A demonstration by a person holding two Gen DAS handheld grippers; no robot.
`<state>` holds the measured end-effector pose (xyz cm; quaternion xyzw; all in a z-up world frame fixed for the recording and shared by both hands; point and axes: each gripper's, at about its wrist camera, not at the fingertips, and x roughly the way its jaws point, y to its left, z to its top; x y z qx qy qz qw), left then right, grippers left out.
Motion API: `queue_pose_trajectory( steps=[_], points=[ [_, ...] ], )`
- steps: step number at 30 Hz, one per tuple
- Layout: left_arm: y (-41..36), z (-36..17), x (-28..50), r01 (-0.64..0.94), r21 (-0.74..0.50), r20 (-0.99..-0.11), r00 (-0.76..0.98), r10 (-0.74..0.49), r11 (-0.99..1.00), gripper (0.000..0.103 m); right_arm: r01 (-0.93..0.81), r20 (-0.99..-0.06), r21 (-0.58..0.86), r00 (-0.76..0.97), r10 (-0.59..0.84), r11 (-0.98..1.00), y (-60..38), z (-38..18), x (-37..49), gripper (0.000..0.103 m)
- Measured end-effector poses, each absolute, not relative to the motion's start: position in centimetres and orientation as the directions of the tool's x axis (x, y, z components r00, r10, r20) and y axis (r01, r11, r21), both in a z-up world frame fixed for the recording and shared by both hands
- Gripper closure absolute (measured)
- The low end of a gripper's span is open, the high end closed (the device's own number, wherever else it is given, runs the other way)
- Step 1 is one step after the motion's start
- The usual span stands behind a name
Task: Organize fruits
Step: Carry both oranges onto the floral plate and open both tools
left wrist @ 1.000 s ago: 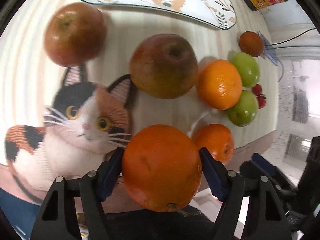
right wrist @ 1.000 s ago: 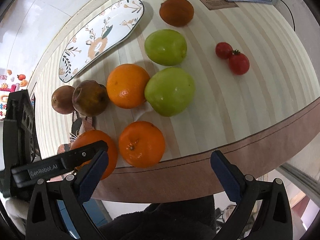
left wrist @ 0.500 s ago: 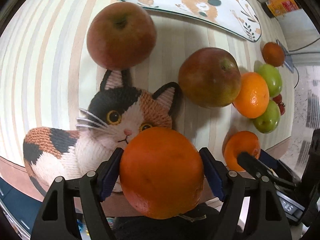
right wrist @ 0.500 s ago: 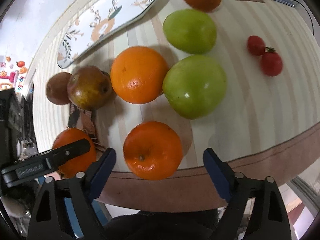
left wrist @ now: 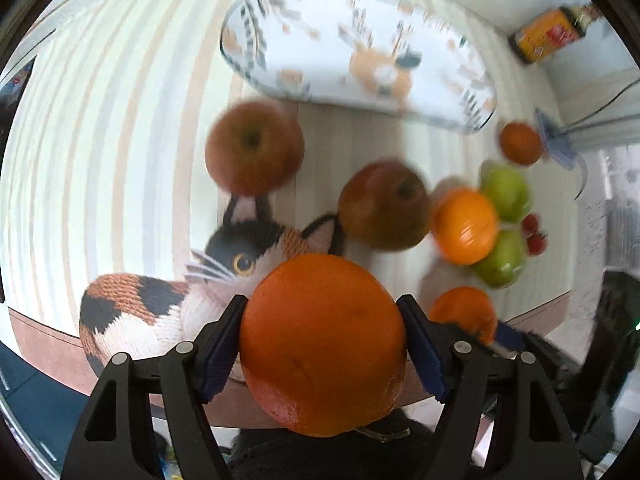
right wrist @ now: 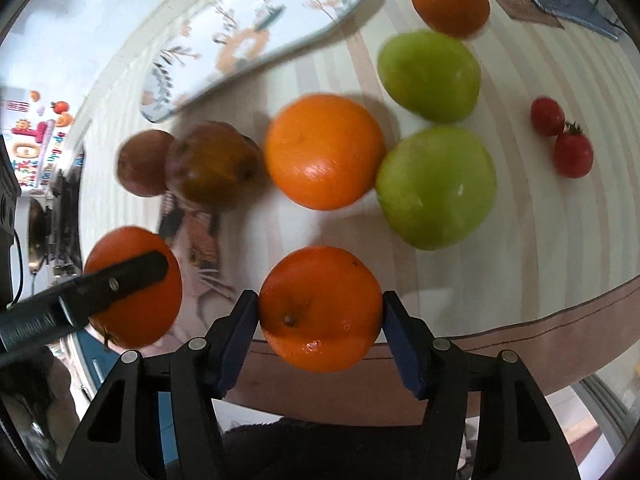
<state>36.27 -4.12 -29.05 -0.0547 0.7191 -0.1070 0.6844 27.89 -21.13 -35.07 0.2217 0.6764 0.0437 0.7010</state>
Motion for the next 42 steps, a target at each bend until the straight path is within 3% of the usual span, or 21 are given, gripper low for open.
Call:
queue_pose_trajectory(
  steps=[6, 11, 19, 32, 33, 35, 38, 42],
  points=[
    [-3.5, -22.9, 40.3, 0.034, -0.361, -0.932, 0.014, -0.362, 0.932, 0.030, 0.206, -0.886, 0.454, 0.202, 0.417, 0.867, -22.3, -29.4, 31.8, 0.038],
    [-4.1, -22.4, 45.9, 0.040, -0.327, -0.942, 0.060, -0.329, 0.944, 0.030, 0.153, -0.894, 0.405, 0.271, 0.356, 0.901, -23.3, -27.6, 39.4, 0.038],
    [-7.2, -29.6, 55.1, 0.016, -0.261, -0.965, -0.031, -0.261, 0.965, 0.030, 0.123, -0.945, 0.291, 0.190, 0.265, 0.949, -24.0, -32.6, 49.7, 0.038],
    [-9.3, -33.3, 57.6, 0.013, -0.165, -0.977, -0.140, -0.161, 0.986, 0.029, 0.113, -0.955, 0.291, 0.092, 0.282, 0.950, -26.1, -36.1, 53.2, 0.037],
    [-9.5, -33.5, 57.6, 0.020, -0.159, -0.978, -0.143, -0.154, 0.987, 0.029, 0.120, -0.952, 0.302, 0.084, 0.294, 0.946, -26.4, -36.1, 53.3, 0.036],
    [-9.7, -33.7, 57.6, 0.024, -0.159, -0.978, -0.140, -0.154, 0.987, 0.029, 0.123, -0.951, 0.307, 0.080, 0.299, 0.944, -26.7, -35.8, 53.5, 0.011],
    [-9.8, -33.6, 57.6, 0.014, -0.191, -0.974, -0.126, -0.188, 0.981, 0.015, 0.123, -0.955, 0.297, 0.065, 0.291, 0.947, -26.8, -35.3, 53.4, 0.010],
    [-9.6, -31.9, 57.9, 0.014, -0.204, -0.976, -0.087, -0.202, 0.979, 0.014, 0.121, -0.970, 0.244, 0.040, 0.241, 0.962, -26.4, -35.1, 53.7, 0.009]
  ],
)
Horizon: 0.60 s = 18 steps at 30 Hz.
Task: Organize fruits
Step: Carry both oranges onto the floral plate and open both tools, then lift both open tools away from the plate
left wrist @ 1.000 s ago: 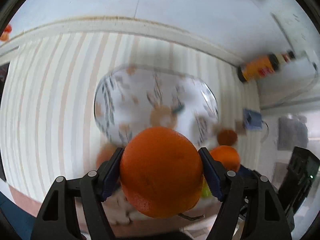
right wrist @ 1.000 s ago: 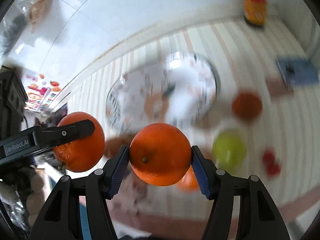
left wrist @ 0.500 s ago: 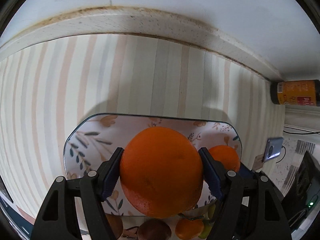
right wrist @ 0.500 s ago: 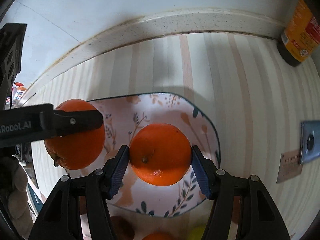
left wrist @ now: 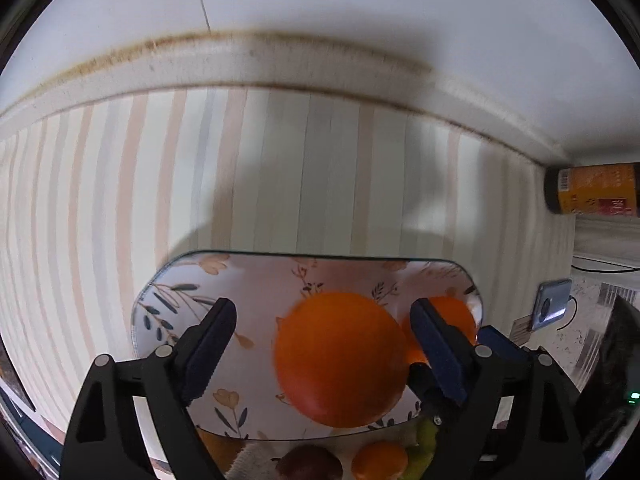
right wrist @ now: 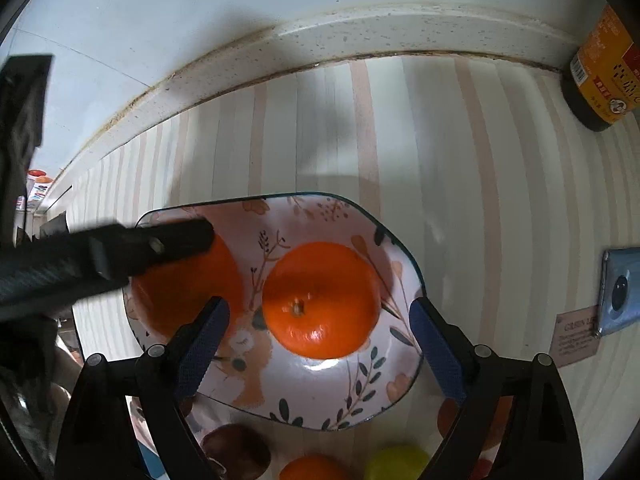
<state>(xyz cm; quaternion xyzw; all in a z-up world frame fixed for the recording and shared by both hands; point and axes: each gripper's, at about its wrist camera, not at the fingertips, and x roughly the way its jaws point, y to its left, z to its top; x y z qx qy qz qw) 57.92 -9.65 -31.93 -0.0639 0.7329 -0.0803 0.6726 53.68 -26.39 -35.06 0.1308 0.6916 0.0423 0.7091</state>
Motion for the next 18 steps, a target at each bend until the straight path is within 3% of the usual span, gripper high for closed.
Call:
queue_pose_trajectory(
  steps=[13, 18],
  points=[
    [-5.1, -24.8, 50.6, 0.053, -0.004, -0.990, 0.139, -0.012, 0.999, 0.014, 0.092, -0.983, 0.170, 0.092, 0.162, 0.981, -26.8, -29.2, 47.9, 0.009],
    [-3.6, -22.6, 46.5, 0.041, 0.012, -0.980, 0.200, 0.003, 0.999, 0.014, 0.100, -0.983, 0.129, 0.141, 0.114, 0.987, -25.0, -26.8, 45.1, 0.009]
  ],
)
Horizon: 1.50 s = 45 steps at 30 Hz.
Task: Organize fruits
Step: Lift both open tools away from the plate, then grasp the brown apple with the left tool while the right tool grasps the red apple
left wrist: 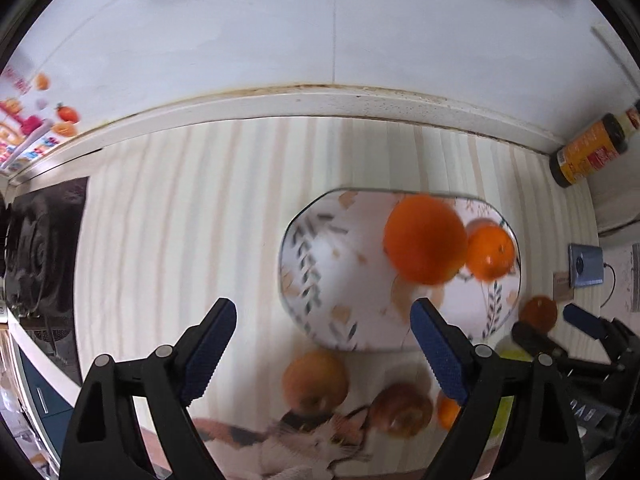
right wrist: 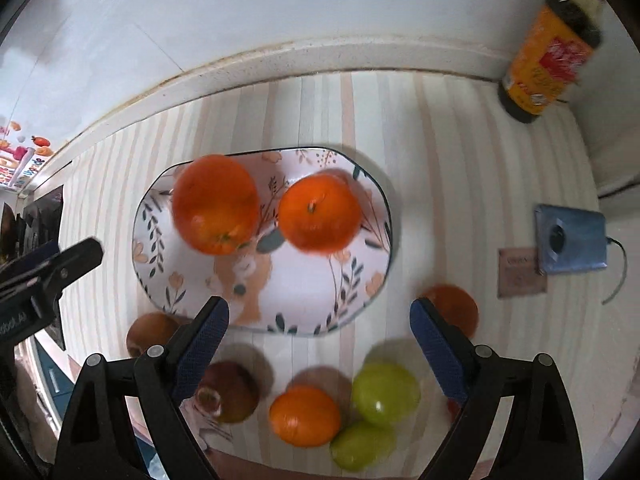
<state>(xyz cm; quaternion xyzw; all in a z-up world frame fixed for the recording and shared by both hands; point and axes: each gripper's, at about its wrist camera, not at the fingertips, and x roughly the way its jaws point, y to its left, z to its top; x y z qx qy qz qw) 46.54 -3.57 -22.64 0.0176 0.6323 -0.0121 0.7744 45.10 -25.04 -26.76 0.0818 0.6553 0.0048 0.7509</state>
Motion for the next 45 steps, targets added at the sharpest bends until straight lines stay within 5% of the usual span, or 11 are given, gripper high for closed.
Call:
queue_pose_trajectory(
  steps=[16, 33, 38, 45],
  points=[
    [-0.9, -14.9, 35.8, 0.061, 0.034, -0.922, 0.386, 0.008, 0.998, 0.014, 0.090, -0.940, 0.047, 0.340, 0.014, 0.995, -21.2, -16.2, 34.7, 0.009],
    [-1.0, -10.1, 30.8, 0.099, -0.037, -0.882, 0.465, -0.079, 0.994, 0.014, 0.101, -0.893, 0.114, 0.446, 0.057, 0.988, -21.1, -10.3, 28.6, 0.009],
    [-0.8, -11.9, 31.8, 0.089, -0.052, -0.902, 0.424, -0.085, 0.995, 0.004, 0.121, -0.896, 0.187, 0.428, 0.119, 0.975, -22.1, -12.0, 29.1, 0.003],
    [0.7, -18.8, 34.9, 0.022, 0.012, -0.955, 0.295, 0.005, 1.000, 0.004, 0.103, -0.925, 0.292, 0.284, 0.253, 0.951, -21.3, -20.9, 32.7, 0.003]
  ],
)
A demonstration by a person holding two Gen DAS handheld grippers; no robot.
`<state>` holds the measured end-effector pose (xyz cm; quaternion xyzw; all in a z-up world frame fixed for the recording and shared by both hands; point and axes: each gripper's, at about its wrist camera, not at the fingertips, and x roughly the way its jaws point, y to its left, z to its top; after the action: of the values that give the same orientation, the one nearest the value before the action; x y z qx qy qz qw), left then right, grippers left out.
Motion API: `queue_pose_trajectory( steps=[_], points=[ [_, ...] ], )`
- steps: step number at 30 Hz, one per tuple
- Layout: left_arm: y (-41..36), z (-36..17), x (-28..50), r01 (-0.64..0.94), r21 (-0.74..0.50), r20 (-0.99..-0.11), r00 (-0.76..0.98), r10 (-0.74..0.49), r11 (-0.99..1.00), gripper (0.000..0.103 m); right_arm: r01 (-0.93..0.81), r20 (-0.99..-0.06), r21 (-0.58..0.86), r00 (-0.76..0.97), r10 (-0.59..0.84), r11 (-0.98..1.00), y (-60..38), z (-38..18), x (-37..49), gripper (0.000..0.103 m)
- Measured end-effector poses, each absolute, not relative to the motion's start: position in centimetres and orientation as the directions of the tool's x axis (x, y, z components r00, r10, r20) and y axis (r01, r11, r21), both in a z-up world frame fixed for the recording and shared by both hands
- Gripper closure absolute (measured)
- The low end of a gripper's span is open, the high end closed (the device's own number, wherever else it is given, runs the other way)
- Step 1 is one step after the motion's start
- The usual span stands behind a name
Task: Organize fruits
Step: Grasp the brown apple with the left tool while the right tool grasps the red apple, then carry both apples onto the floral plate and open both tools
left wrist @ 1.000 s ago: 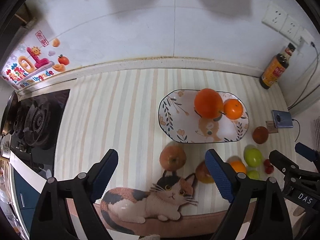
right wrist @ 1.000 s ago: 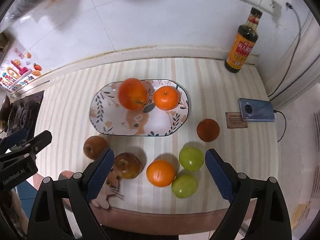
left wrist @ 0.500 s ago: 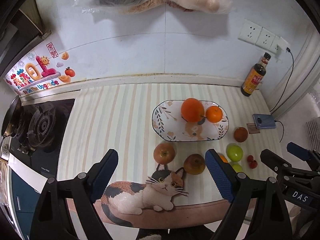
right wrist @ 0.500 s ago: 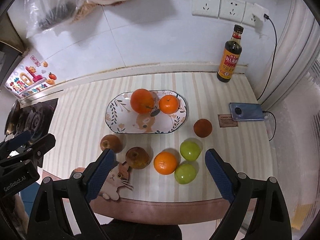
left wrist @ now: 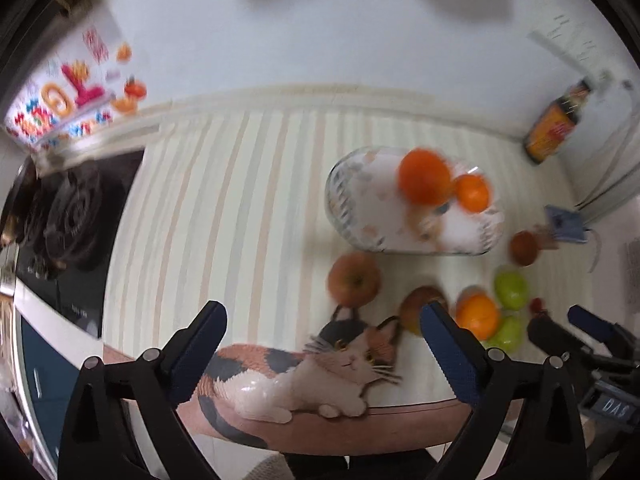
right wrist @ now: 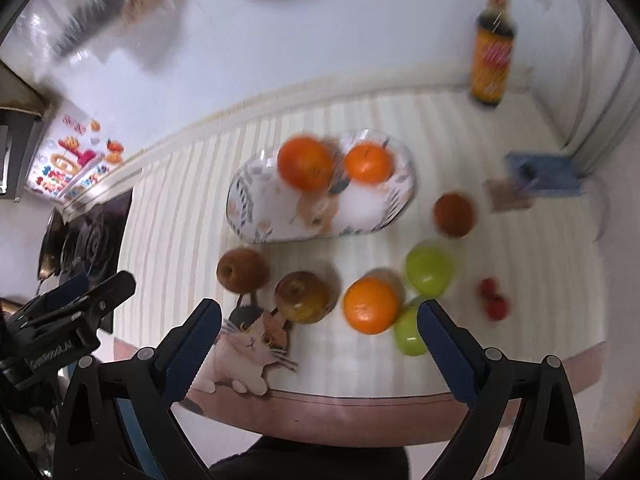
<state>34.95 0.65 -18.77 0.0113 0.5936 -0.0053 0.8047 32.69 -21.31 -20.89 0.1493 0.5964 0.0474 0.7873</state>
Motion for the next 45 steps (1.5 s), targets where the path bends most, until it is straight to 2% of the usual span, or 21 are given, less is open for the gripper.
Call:
queue_pose_trajectory(
  steps=[6, 9, 14, 19, 23, 25, 26, 27, 34, 40, 45],
  points=[
    [2.5, -23.8, 37.1, -0.019, 0.054, -0.982, 0.178, 0.057, 0.998, 0.004, 0.059, -0.955, 0.270, 0.144, 0.260, 0.961, -17.6, -29.3, 36.5, 0.004],
    [3.1, -25.5, 38.1, -0.033, 0.050, -0.990, 0.131, 0.054, 0.998, 0.004, -0.004, -0.969, 0.237, 0.077, 0.236, 0.972, -15.6, -32.2, 37.7, 0.009],
    [2.4, -28.2, 40.1, -0.024, 0.006, -0.999, 0.049, 0.007, 1.000, 0.004, -0.125, -0.988, 0.150, 0.001, 0.152, 0.981, -13.3, -35.6, 38.3, 0.032],
    [0.8, -31.9, 42.4, -0.018, -0.098, -0.992, -0.073, -0.099, 0.995, 0.004, -0.125, -0.983, 0.183, -0.005, 0.184, 0.975, -13.7, -36.0, 38.0, 0.032],
    [-0.4, -33.8, 43.4, -0.010, -0.139, -0.985, -0.098, -0.139, 0.990, 0.004, -0.120, -0.982, 0.188, -0.007, 0.188, 0.975, -13.9, -36.2, 37.8, 0.032],
    [-0.8, -34.2, 43.4, -0.002, -0.161, -0.983, -0.092, -0.160, 0.987, 0.018, -0.119, -0.982, 0.187, -0.009, 0.187, 0.975, -13.8, -36.3, 37.8, 0.032],
    [-0.9, -34.4, 43.4, -0.004, -0.161, -0.983, -0.093, -0.161, 0.987, 0.033, -0.118, -0.982, 0.188, -0.010, 0.188, 0.975, -14.1, -36.5, 37.8, 0.032],
    [-1.0, -34.6, 43.2, -0.005, -0.182, -0.979, -0.094, -0.182, 0.983, 0.040, -0.117, -0.982, 0.190, -0.010, 0.190, 0.975, -14.1, -36.6, 37.8, 0.032],
    [-1.5, -34.1, 41.8, 0.016, -0.148, -0.988, -0.051, -0.147, 0.989, 0.041, -0.107, -0.981, 0.196, -0.016, 0.196, 0.975, -14.6, -36.0, 38.1, 0.032],
    [0.6, -34.0, 37.1, 0.004, -0.143, -0.986, -0.088, -0.142, 0.990, 0.041, -0.087, -0.958, 0.284, -0.075, 0.277, 0.955, -14.1, -36.4, 36.6, 0.032],
    [2.1, -34.4, 35.1, -0.043, -0.158, -0.983, -0.088, -0.161, 0.986, 0.040, -0.123, -0.968, 0.252, -0.040, 0.249, 0.960, -13.7, -35.9, 36.0, 0.032]
  ],
)
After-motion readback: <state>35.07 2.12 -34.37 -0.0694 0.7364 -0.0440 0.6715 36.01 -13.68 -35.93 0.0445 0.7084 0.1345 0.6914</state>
